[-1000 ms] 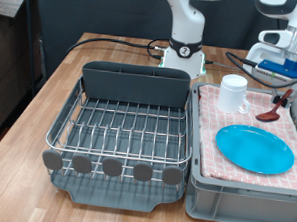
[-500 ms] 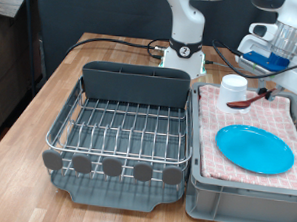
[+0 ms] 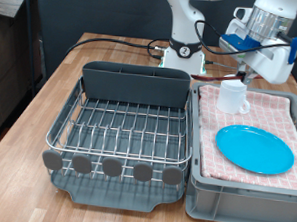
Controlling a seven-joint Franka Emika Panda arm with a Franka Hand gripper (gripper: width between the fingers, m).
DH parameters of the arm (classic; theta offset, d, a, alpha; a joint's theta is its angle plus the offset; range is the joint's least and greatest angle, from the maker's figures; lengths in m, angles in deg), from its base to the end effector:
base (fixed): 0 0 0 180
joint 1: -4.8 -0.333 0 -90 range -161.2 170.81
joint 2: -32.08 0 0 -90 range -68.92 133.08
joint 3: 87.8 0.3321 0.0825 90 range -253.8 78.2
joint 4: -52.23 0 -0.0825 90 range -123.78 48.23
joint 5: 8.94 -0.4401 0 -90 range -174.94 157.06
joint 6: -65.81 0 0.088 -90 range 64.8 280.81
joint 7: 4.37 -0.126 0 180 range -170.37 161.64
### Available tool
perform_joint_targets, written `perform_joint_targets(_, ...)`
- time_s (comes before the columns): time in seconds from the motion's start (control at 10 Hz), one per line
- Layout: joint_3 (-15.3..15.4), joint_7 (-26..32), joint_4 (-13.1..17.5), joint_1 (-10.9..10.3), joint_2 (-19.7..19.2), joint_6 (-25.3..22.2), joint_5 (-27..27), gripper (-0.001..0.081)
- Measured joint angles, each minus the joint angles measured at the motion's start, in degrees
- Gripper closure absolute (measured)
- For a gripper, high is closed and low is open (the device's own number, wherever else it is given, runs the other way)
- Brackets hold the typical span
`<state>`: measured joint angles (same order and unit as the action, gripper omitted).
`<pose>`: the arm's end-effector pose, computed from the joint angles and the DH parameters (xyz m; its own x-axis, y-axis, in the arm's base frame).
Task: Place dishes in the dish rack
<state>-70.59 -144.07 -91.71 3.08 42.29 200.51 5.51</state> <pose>0.4649 0.1481 0.3026 -0.3637 -0.9176 0.1607 -0.9265 0.3384 -0.1647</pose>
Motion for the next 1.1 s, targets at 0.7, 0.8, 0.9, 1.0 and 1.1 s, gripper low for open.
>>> perform_joint_targets(0.7,-5.97,-3.67,-6.16,0.15,6.06,-6.47,-12.08,0.0718)
perform_joint_targets(0.8,-7.27,-3.66,-8.02,0.16,7.86,-6.08,-12.78,0.0718)
perform_joint_targets(0.9,-8.57,-3.47,-9.9,0.18,9.83,-5.26,-12.86,0.0718)
perform_joint_targets(1.0,-9.77,-3.04,-11.59,0.22,11.86,-4.97,-12.82,0.0718)
perform_joint_targets(1.1,-11.01,-1.86,-13.1,0.28,14.01,-4.93,-12.43,0.0718)
